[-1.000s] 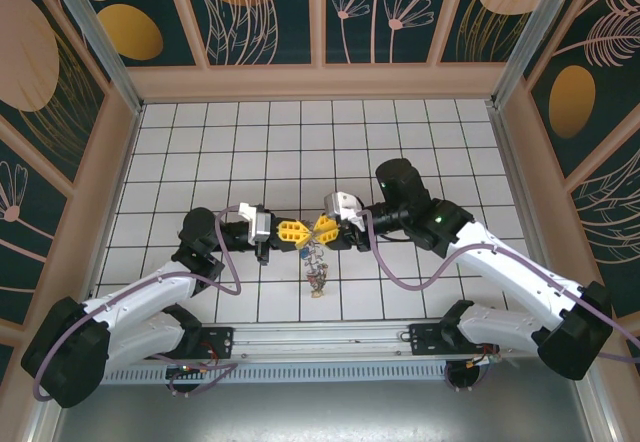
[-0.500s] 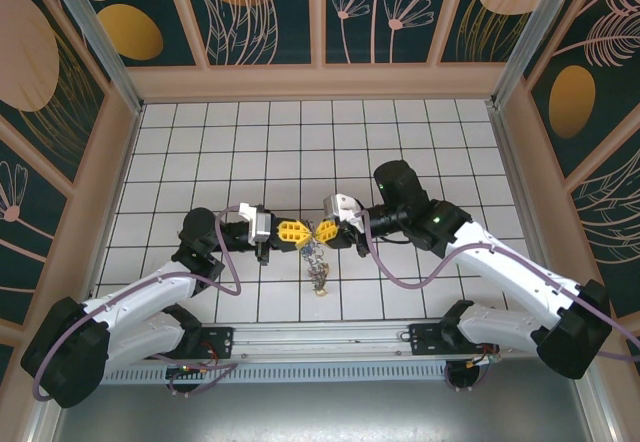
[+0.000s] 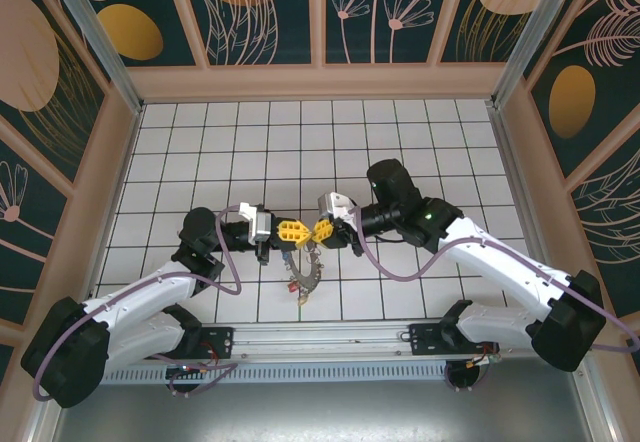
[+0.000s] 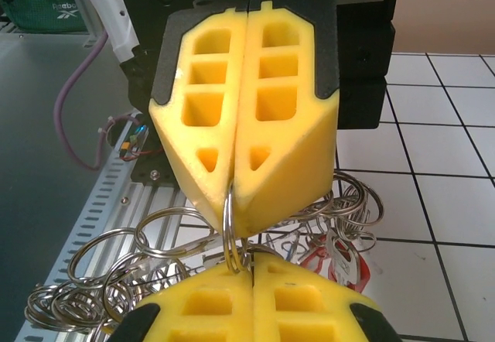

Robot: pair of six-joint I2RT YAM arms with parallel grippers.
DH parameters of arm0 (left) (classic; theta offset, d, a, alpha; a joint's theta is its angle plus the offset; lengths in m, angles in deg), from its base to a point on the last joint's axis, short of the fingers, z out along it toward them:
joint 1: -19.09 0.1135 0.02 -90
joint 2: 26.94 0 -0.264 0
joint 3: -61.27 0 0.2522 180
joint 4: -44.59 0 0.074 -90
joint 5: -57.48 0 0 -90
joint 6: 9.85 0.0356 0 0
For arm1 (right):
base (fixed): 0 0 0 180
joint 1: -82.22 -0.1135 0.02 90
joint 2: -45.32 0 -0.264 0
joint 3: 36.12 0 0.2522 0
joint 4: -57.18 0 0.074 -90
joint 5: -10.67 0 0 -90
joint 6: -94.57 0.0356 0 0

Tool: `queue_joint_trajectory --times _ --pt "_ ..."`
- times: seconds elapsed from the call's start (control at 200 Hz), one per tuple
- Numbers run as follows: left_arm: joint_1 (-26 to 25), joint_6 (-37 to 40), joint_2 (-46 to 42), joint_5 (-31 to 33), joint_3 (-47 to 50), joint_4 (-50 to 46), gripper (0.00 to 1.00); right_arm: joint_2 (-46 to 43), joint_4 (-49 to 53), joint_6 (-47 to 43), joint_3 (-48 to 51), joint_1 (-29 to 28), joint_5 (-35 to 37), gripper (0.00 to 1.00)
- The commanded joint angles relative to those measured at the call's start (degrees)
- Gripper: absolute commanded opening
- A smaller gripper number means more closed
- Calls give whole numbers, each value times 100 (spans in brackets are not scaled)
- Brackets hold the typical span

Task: Put the keys on the keyring

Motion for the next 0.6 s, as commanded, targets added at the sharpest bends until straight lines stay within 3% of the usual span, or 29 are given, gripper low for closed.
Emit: queue_joint_trajectory --times 0.0,0.295,0.596 --pt "-107 191 -126 -221 -197 159 0 -1 -105 118 -207 -16 150 0" --pt "-112 1505 -403 -73 -401 -1749 0 -216 154 -15 -295 38 142 0" --pt "-116 1492 -445 -26 -445 -1684 0 -90 485 -151 -457 -25 131 0"
